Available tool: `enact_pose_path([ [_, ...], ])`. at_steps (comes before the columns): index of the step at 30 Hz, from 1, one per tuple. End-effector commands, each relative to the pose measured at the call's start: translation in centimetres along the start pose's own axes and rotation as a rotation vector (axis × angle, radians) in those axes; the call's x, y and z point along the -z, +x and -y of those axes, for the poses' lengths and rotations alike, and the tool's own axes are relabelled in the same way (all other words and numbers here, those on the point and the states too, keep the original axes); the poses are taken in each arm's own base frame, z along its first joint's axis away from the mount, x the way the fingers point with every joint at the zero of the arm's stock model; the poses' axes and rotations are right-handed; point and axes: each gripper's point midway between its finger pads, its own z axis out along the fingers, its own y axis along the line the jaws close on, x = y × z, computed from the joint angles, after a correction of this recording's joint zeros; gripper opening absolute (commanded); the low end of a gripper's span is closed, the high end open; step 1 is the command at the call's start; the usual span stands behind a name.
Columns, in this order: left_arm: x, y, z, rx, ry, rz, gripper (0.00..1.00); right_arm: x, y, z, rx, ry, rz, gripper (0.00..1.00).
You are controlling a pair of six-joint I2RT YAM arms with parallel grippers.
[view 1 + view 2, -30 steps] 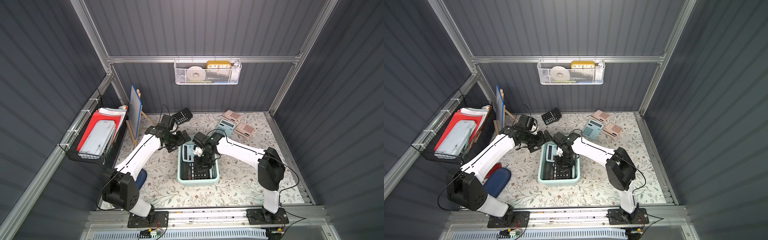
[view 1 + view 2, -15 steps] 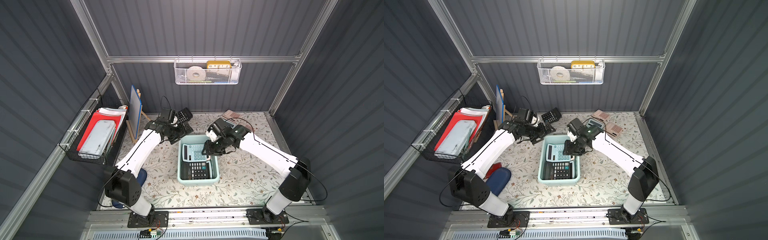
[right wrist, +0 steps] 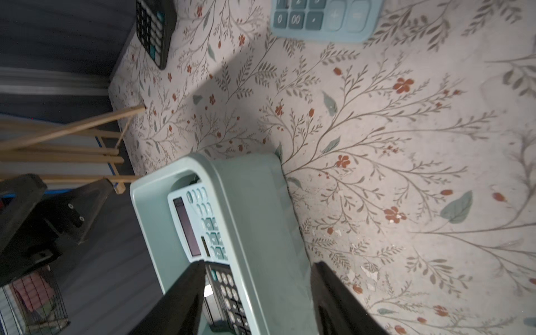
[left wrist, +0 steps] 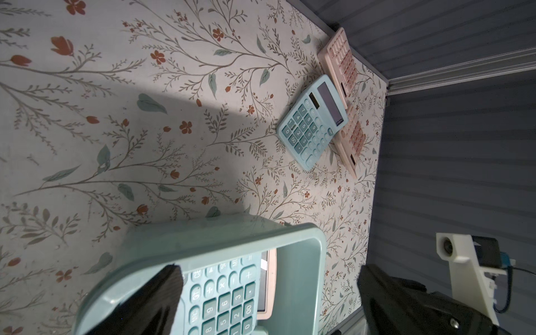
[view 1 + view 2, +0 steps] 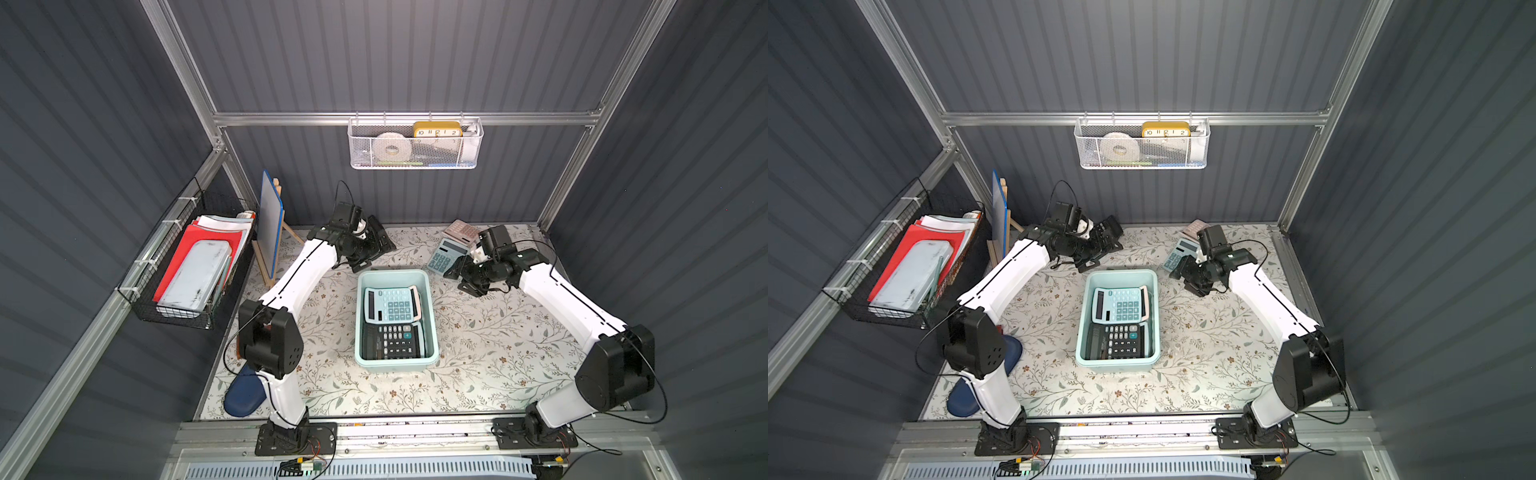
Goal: Put the calculator in the storage box
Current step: Pick up the calculator at the center of the board.
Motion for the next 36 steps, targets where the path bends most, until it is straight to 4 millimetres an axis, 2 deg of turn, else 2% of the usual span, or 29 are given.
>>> enact_pose_path([
  [1, -0.1, -0.9, 0.5, -0.029, 0.027, -0.011, 1.00, -0.1, -2.2, -0.3, -0.123, -0.080, 0.043, 0.66],
  [8, -1.0, -2.0, -0.8, -0.022, 0.008, -0.018, 1.00, -1.4, -5.7, 1.8, -0.285, -0.107, 0.107, 0.77],
  [19, -1.6, -5.2, -3.3, 0.031, 0.015, -0.001, 0.99, -4.0, -11.7, 6.1, -0.575, -0.167, 0.253, 0.99],
  [25, -1.6, -6.0, -4.3, 0.074, 0.051, -0.014, 0.99, -5.4, -14.9, 8.2, -0.706, -0.231, 0.360, 0.99],
  [29, -1.4, -6.3, -4.7, 0.086, 0.056, -0.011, 0.99, -6.7, -16.4, 10.0, -0.797, -0.256, 0.399, 0.98],
  [36, -0.6, -6.1, -5.4, 0.105, 0.043, -0.004, 0.99, -8.5, -18.1, 12.9, -0.907, -0.270, 0.475, 0.84],
])
